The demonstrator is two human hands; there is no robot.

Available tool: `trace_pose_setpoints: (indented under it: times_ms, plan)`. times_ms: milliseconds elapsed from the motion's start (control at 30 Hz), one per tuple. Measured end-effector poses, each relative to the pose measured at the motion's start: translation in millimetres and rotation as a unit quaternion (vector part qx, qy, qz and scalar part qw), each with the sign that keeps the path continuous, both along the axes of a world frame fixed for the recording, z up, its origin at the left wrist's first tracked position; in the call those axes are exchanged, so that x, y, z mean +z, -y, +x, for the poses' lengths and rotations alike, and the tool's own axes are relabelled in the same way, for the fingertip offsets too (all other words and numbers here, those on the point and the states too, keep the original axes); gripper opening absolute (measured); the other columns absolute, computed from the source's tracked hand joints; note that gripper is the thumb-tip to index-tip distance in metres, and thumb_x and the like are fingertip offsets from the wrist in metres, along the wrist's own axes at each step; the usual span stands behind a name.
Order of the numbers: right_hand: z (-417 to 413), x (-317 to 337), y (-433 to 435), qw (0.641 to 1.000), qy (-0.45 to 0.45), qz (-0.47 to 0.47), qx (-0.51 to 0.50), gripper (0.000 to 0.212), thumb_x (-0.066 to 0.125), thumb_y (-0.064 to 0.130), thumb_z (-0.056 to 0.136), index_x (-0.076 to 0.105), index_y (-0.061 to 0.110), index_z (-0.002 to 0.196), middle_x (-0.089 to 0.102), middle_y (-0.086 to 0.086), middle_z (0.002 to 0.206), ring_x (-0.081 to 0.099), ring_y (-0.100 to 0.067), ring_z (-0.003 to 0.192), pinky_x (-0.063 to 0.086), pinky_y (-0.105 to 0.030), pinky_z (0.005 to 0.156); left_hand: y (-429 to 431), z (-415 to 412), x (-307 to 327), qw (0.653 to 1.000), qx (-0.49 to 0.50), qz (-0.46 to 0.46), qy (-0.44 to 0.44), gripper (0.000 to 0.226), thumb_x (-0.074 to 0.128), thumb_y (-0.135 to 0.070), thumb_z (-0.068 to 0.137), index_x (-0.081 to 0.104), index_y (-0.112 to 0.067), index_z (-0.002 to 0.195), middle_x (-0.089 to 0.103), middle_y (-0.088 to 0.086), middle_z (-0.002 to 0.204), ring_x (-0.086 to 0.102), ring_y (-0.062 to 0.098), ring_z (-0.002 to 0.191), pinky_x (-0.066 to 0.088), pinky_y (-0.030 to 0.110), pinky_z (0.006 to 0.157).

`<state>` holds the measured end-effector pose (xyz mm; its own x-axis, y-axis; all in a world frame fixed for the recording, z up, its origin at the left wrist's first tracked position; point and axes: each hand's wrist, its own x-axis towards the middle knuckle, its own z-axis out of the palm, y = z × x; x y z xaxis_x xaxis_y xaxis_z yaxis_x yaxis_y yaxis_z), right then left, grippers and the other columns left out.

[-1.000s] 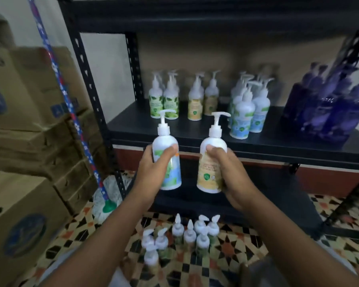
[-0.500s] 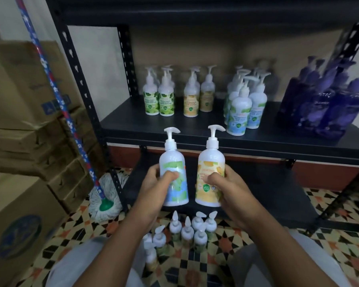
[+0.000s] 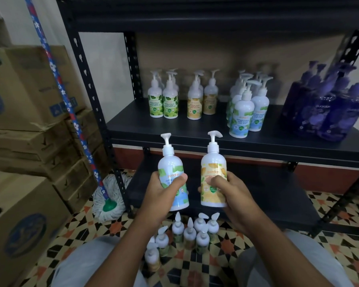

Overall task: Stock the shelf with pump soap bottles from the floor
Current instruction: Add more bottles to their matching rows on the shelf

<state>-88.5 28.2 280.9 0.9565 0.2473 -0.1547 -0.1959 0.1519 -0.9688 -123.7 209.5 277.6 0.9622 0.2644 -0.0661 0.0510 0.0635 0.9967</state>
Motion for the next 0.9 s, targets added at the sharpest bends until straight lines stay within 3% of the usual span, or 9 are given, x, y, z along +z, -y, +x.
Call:
trace_pose_setpoints:
  times_ms: [67, 133, 233, 300, 433, 633, 767, 900]
  plan:
    - [-2.7, 1.9, -1.9, 1.0, 0.008, -0.019, 0.004, 0.055, 0.079, 0.028, 0.071, 0.06, 0.013, 0.121, 0.072, -0.018, 0.111, 0.073, -0.031, 0.1, 0.059, -0.035, 0.073, -0.1, -0.7, -0.6, 1.0, -0.003, 0.005, -0.009, 0.071, 0.085, -0.05, 0.061, 0.055, -0.019, 0.117, 0.071, 0.012, 0.107, 0.075, 0.026, 0.09, 0.063, 0.047, 0.077]
    - [-4.0, 3.0, -4.5, 0.999, 0.013, -0.029, 0.001, 0.054, 0.083, 0.026, 0.074, 0.059, 0.014, 0.121, 0.072, -0.016, 0.111, 0.073, -0.028, 0.097, 0.058, -0.032, 0.071, -1.0, -0.3, -1.9, 1.0, 0.0, -0.001, -0.013, 0.072, 0.089, -0.038, 0.063, 0.049, -0.02, 0.121, 0.071, 0.011, 0.109, 0.076, 0.026, 0.091, 0.063, 0.046, 0.077]
    - [-1.7, 5.4, -7.4, 0.999, 0.03, -0.041, -0.013, 0.04, 0.079, 0.017, 0.084, 0.059, 0.016, 0.119, 0.072, -0.015, 0.11, 0.073, -0.027, 0.097, 0.059, -0.032, 0.07, -3.3, 2.0, 0.8, 0.999, -0.001, -0.033, 0.003, 0.055, 0.083, -0.015, 0.081, 0.048, -0.017, 0.122, 0.072, 0.011, 0.11, 0.077, 0.028, 0.088, 0.062, 0.045, 0.074]
    - [3.9, 11.2, -8.6, 0.998, 0.047, -0.048, -0.021, 0.039, 0.077, 0.016, 0.085, 0.058, 0.018, 0.119, 0.072, -0.013, 0.11, 0.073, -0.026, 0.097, 0.06, -0.033, 0.072, -5.2, 7.1, 9.3, 0.999, -0.001, -0.044, 0.021, 0.043, 0.077, -0.01, 0.085, 0.052, -0.016, 0.119, 0.072, 0.012, 0.11, 0.077, 0.029, 0.088, 0.061, 0.044, 0.072]
    - [31.5, 35.8, -12.2, 0.994, 0.096, -0.046, -0.031, 0.038, 0.076, 0.014, 0.085, 0.059, 0.02, 0.119, 0.072, -0.007, 0.107, 0.073, -0.02, 0.094, 0.059, -0.03, 0.071, -10.7, 39.8, 37.2, 0.996, -0.006, -0.062, 0.061, 0.029, 0.072, -0.009, 0.089, 0.061, -0.014, 0.116, 0.073, 0.016, 0.111, 0.076, 0.033, 0.091, 0.06, 0.043, 0.073]
    - [108.9, 70.9, -23.5, 0.981, 0.171, -0.079, -0.044, 0.038, 0.078, 0.015, 0.084, 0.061, 0.022, 0.118, 0.073, -0.004, 0.107, 0.072, -0.02, 0.097, 0.06, -0.039, 0.085, -13.5, 102.5, 63.5, 0.989, -0.001, -0.098, 0.106, 0.036, 0.072, -0.013, 0.089, 0.059, -0.013, 0.123, 0.07, 0.017, 0.115, 0.076, 0.031, 0.088, 0.059, 0.037, 0.065]
    - [159.1, 73.7, -29.6, 0.971, 0.19, -0.127, -0.072, 0.042, 0.081, 0.018, 0.082, 0.062, 0.021, 0.119, 0.075, 0.003, 0.104, 0.073, -0.011, 0.092, 0.059, -0.03, 0.08, -16.5, 127.8, 57.5, 0.987, -0.012, -0.119, 0.104, 0.049, 0.074, -0.024, 0.077, 0.061, -0.015, 0.123, 0.07, 0.017, 0.116, 0.076, 0.027, 0.083, 0.057, 0.033, 0.059]
    - [189.9, 65.7, -35.0, 0.96, 0.199, -0.17, -0.094, 0.042, 0.08, 0.018, 0.083, 0.06, 0.017, 0.12, 0.073, 0.004, 0.102, 0.071, -0.008, 0.088, 0.054, -0.015, 0.067, -18.1, 150.3, 56.6, 0.982, -0.016, -0.164, 0.093, 0.031, 0.069, -0.015, 0.09, 0.061, -0.014, 0.12, 0.071, 0.013, 0.11, 0.074, 0.024, 0.079, 0.058, 0.034, 0.06]
